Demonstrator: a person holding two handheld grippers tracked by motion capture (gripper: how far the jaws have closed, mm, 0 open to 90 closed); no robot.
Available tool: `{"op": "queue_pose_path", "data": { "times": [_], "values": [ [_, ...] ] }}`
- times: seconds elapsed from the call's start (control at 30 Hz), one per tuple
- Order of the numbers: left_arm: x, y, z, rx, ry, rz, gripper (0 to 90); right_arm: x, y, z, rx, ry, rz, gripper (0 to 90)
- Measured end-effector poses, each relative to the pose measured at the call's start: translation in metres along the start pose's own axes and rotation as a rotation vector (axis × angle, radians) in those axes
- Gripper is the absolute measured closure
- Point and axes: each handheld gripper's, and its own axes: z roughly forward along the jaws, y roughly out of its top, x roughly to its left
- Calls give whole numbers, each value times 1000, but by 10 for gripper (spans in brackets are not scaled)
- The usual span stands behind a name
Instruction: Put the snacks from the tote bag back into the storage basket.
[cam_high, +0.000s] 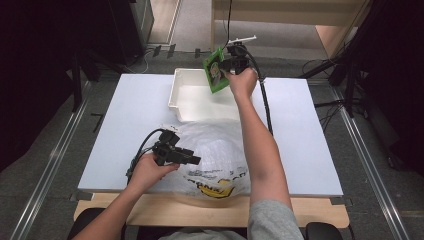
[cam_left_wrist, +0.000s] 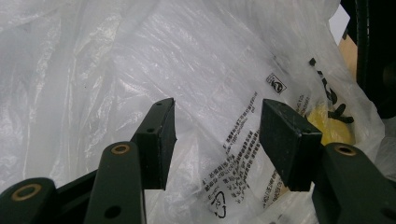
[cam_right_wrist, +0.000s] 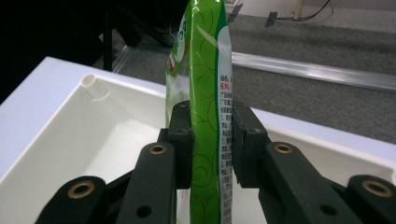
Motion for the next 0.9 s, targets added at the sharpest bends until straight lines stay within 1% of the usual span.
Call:
{"op": "queue_pose_path", "data": {
  "times": [0.1, 0.2, 0.27, 0.53, 0.77, 0.83, 0.9],
  "values": [
    [0, 0, 1, 4, 3, 2, 470, 3, 1, 3, -5, 3, -8, 745],
    [1, 0, 1, 11, 8, 3, 470, 4, -2, 4, -5, 3, -33, 741],
    [0, -1, 1, 10, 9, 2, 470, 4, -4, 5, 7, 8, -32, 740],
    [0, -1, 2, 12, 14, -3, 471, 1, -13, 8, 52, 10, -56, 739],
    [1, -1, 3, 18, 14, -1, 471, -2, -22, 13, 71, 22, -60, 743],
    [1, -1, 3, 21, 14, 1, 470, -3, -23, 14, 79, 30, -70, 745],
    [1, -1, 4, 24, 14, -3, 471, -4, -23, 15, 86, 32, -67, 746]
  ]
}}
